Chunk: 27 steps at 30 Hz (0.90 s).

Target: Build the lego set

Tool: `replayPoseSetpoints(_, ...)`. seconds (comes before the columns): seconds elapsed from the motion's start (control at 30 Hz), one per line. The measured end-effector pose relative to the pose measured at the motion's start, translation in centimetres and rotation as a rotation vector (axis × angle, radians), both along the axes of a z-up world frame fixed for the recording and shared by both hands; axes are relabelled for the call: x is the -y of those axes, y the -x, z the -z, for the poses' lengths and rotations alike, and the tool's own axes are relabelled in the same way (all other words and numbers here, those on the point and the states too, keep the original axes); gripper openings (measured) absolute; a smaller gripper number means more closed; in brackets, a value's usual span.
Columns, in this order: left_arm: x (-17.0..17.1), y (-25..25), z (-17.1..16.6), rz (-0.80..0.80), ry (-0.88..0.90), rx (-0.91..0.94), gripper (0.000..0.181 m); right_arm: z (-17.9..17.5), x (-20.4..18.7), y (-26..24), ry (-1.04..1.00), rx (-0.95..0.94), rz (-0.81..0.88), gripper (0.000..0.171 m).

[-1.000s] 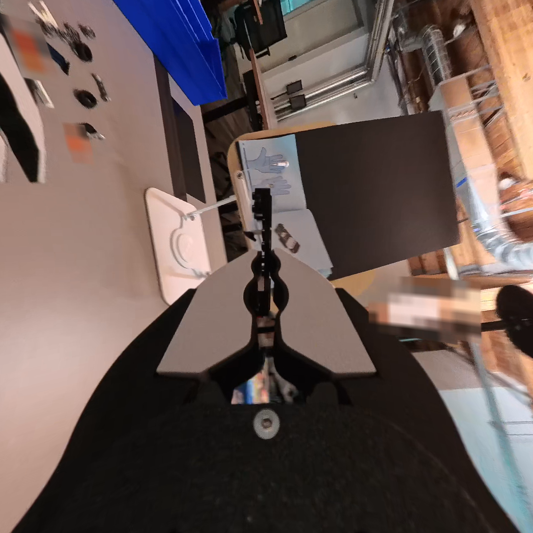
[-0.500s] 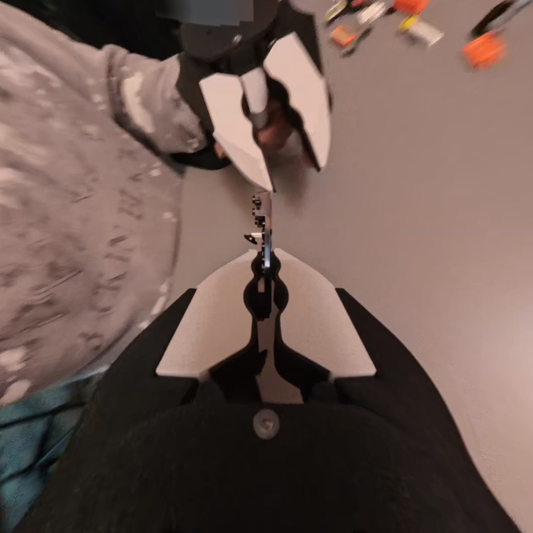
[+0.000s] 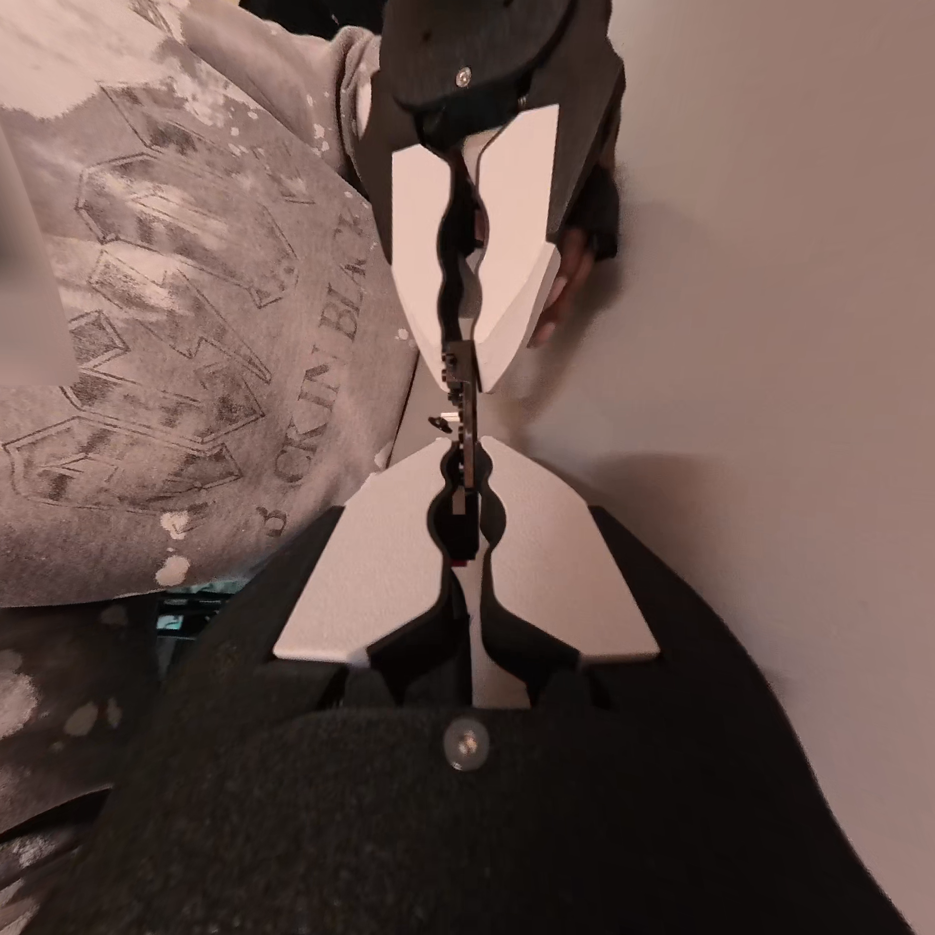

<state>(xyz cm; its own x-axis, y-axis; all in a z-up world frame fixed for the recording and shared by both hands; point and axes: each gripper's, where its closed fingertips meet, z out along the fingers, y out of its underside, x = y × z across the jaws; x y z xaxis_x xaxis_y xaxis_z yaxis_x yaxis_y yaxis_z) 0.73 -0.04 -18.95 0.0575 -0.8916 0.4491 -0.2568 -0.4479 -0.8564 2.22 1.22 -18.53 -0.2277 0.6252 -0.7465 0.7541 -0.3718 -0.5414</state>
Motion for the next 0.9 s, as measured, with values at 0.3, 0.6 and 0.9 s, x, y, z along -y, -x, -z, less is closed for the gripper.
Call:
replayPoseSetpoints(0.3, -2.2, 1.4, -1.9, -0.071, 0.289, 0.160, 0.010, -2.6, -4.1, -0.1, -0.502, -0.136, 0.247, 0.037)
replayPoseSetpoints(0.6, -2.7, 0.7, -1.4, -0.076, 0.615, 0.197, 0.010, 1.2, -2.7, 0.8, -1.185, 0.057, 0.084, 0.061)
replayPoseSetpoints(0.9, -7.9, 4.5, -0.1, -0.440, 0.160, 0.020, 0.023, 2.1, -6.9, 1.1, -0.968, 0.193, 0.115, 0.054)
